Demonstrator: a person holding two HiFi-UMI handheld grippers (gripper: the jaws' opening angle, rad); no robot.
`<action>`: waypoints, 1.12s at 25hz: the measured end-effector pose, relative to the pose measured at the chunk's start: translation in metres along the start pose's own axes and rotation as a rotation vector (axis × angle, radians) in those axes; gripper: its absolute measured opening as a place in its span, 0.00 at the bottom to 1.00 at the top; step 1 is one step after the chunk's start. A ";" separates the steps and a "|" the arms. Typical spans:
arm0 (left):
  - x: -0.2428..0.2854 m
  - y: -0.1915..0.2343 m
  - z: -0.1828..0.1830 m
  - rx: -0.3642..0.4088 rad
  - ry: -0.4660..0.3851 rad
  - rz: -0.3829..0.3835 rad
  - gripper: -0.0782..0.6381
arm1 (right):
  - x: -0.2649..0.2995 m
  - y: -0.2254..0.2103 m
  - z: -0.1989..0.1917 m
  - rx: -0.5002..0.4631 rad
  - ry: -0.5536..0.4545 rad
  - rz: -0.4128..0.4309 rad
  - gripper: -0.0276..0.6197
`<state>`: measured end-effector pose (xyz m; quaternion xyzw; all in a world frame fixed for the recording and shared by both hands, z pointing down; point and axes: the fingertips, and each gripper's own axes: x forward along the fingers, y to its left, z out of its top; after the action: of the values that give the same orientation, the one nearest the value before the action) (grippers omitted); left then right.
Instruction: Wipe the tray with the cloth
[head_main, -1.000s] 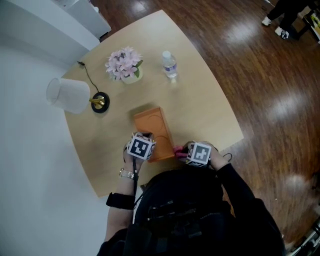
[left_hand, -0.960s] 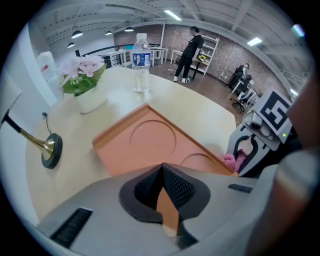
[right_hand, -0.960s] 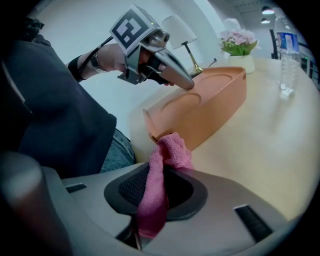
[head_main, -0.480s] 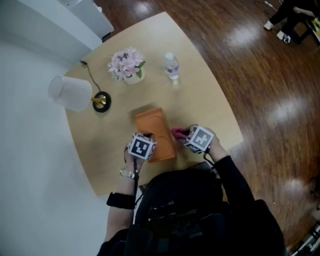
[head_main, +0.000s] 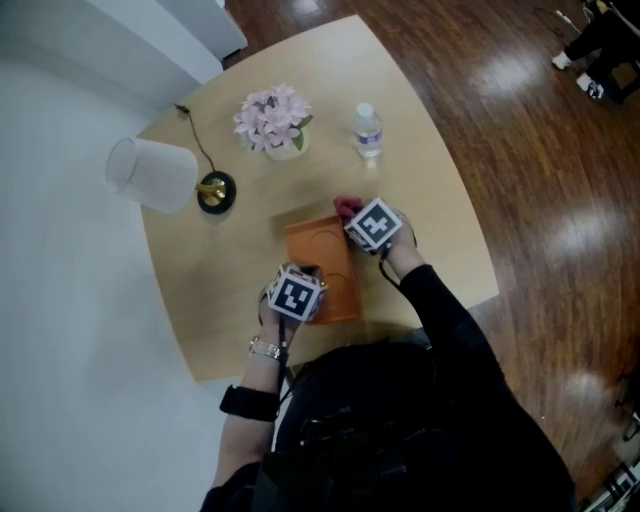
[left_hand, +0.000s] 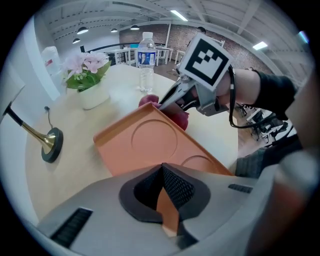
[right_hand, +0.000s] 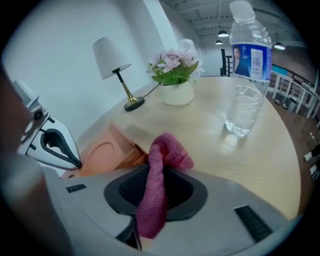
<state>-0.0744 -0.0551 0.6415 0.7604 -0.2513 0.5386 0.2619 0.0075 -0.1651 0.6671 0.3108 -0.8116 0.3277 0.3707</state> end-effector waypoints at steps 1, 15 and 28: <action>0.000 0.000 0.000 -0.002 0.001 0.000 0.11 | 0.003 0.001 -0.003 0.012 0.008 0.010 0.18; 0.002 0.000 -0.002 0.048 -0.009 -0.022 0.11 | -0.017 0.079 -0.098 0.084 0.070 0.089 0.18; 0.001 0.002 0.000 0.162 -0.046 -0.026 0.11 | -0.049 0.160 -0.197 0.113 0.193 0.133 0.18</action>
<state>-0.0753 -0.0568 0.6431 0.7944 -0.2030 0.5360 0.2008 -0.0075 0.0925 0.6807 0.2440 -0.7711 0.4252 0.4063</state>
